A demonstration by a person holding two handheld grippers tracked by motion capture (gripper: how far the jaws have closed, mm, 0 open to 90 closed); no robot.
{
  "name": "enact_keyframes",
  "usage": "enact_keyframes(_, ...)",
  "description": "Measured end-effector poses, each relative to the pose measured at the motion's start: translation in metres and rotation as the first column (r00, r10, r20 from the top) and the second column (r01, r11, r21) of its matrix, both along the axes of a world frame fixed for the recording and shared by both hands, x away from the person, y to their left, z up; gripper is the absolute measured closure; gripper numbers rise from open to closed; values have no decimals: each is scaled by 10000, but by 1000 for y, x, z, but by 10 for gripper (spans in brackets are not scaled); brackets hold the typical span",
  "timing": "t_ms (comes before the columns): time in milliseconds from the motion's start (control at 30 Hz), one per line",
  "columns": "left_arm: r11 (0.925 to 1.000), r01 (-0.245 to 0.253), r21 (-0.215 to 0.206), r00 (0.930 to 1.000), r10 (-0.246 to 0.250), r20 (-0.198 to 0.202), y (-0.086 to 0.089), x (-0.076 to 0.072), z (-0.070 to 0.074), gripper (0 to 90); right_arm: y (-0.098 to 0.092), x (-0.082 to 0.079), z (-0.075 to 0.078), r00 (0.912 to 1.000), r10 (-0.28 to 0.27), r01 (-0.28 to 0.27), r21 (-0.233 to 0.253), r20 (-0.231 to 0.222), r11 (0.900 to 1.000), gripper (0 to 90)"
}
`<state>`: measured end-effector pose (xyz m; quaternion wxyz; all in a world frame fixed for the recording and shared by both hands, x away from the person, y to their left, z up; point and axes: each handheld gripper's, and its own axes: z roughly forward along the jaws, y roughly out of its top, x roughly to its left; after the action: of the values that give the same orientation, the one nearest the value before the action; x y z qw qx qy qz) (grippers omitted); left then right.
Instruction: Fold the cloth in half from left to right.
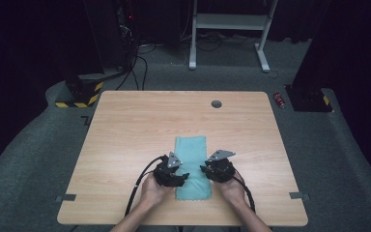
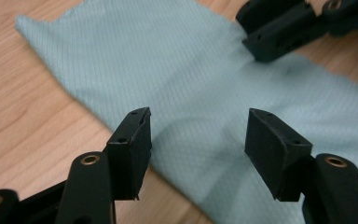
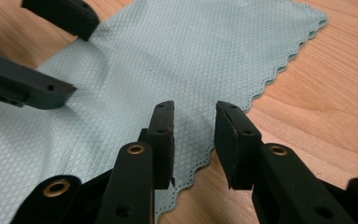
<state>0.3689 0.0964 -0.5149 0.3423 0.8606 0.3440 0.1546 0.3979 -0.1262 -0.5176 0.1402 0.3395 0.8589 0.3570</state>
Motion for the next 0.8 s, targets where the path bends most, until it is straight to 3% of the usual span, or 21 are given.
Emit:
enact_keyframes(100,9997,-240,-24,9994,240,248,5,-9,-1,406,1,-2,0,10000,5,-4,-123,51,9999,662)
enact_keyframes(200,9997,-114,-213,9996,119,268,7,-17,0,400,-2,-7,4,9998,182,-183,161,61,9997,631)
enact_keyframes(267,10000,49,7,9999,-49,164,5,-22,-1,392,-2,-13,8,9992,351,-354,180,174,9992,614)
enact_keyframes(533,10000,-18,-83,10000,18,-40,15,-33,-2,371,-4,-25,1,9981,608,-606,-257,69,9978,573)
enact_keyframes(800,9984,-258,-503,9992,243,-304,31,-40,-3,348,-10,-26,0,9980,613,-613,-75,125,9981,563)
